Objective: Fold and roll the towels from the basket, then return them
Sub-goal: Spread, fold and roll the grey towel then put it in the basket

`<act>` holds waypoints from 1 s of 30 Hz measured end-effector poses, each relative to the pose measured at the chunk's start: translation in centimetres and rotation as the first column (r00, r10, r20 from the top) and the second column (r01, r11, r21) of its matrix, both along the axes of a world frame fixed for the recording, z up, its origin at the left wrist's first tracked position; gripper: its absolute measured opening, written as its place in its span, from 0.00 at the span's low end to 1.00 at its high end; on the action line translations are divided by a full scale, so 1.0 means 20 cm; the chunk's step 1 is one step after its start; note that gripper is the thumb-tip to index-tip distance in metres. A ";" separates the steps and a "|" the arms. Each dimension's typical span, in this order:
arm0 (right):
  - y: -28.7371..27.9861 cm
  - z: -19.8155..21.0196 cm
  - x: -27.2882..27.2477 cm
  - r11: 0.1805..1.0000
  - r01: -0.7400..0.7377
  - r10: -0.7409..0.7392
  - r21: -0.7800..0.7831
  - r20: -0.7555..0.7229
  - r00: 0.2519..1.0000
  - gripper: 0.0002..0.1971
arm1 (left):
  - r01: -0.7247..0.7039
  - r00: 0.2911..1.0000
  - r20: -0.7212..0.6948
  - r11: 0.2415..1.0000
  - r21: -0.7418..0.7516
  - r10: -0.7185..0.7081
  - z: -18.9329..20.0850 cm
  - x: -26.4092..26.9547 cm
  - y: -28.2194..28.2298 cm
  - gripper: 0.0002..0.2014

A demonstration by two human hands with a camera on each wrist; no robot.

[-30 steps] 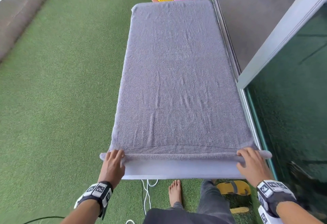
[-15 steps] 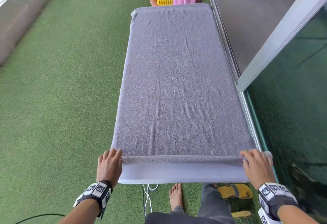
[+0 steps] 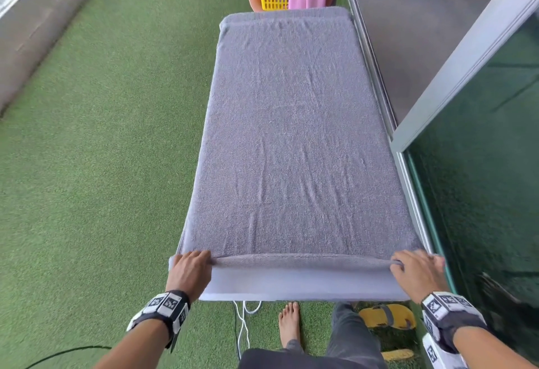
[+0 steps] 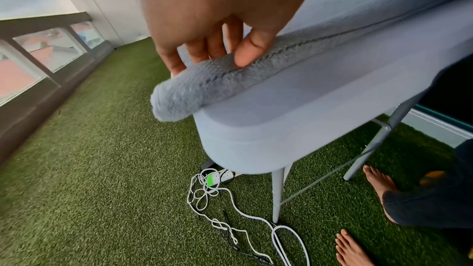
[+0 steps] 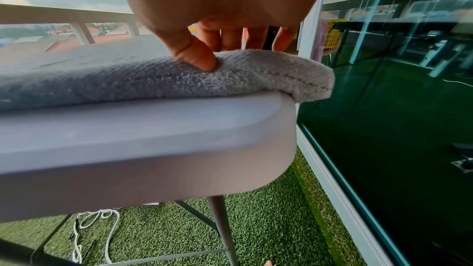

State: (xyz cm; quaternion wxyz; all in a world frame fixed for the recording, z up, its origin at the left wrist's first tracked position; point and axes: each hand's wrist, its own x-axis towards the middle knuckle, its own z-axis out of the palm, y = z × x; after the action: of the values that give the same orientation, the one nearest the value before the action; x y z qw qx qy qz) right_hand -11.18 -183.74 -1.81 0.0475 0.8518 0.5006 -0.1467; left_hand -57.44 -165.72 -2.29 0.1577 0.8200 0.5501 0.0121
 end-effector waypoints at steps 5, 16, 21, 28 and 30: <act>0.04 -0.01 -0.01 0.994 0.045 -0.039 0.103 -0.055 0.998 0.15 | -0.040 0.999 -0.026 0.998 0.049 0.041 0.01 0.03 0.03 0.15; 0.06 -0.02 0.03 0.998 -0.047 0.051 0.045 -0.087 0.995 0.12 | -0.041 0.999 0.032 0.998 -0.056 0.043 0.01 0.08 0.03 0.12; 0.11 0.04 0.06 0.997 -0.053 0.049 -0.055 -0.068 0.996 0.05 | -0.029 1.000 -0.012 0.990 -0.138 0.027 0.05 0.08 0.09 0.07; 0.09 0.04 0.01 0.991 -0.133 0.134 0.012 -0.058 0.989 0.18 | 0.024 1.000 -0.018 1.000 -0.014 -0.024 0.00 0.10 0.05 0.22; 0.08 0.03 0.01 0.992 -0.125 0.125 0.010 -0.047 0.991 0.15 | 0.003 0.998 -0.057 1.000 -0.021 -0.004 -0.03 0.10 0.04 0.24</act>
State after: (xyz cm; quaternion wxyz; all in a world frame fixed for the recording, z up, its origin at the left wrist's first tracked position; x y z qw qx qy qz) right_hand -10.98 -182.14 -1.17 0.0417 0.8151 0.5546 -0.1621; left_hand -55.44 -165.00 -2.91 0.1507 0.8193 0.5529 -0.0175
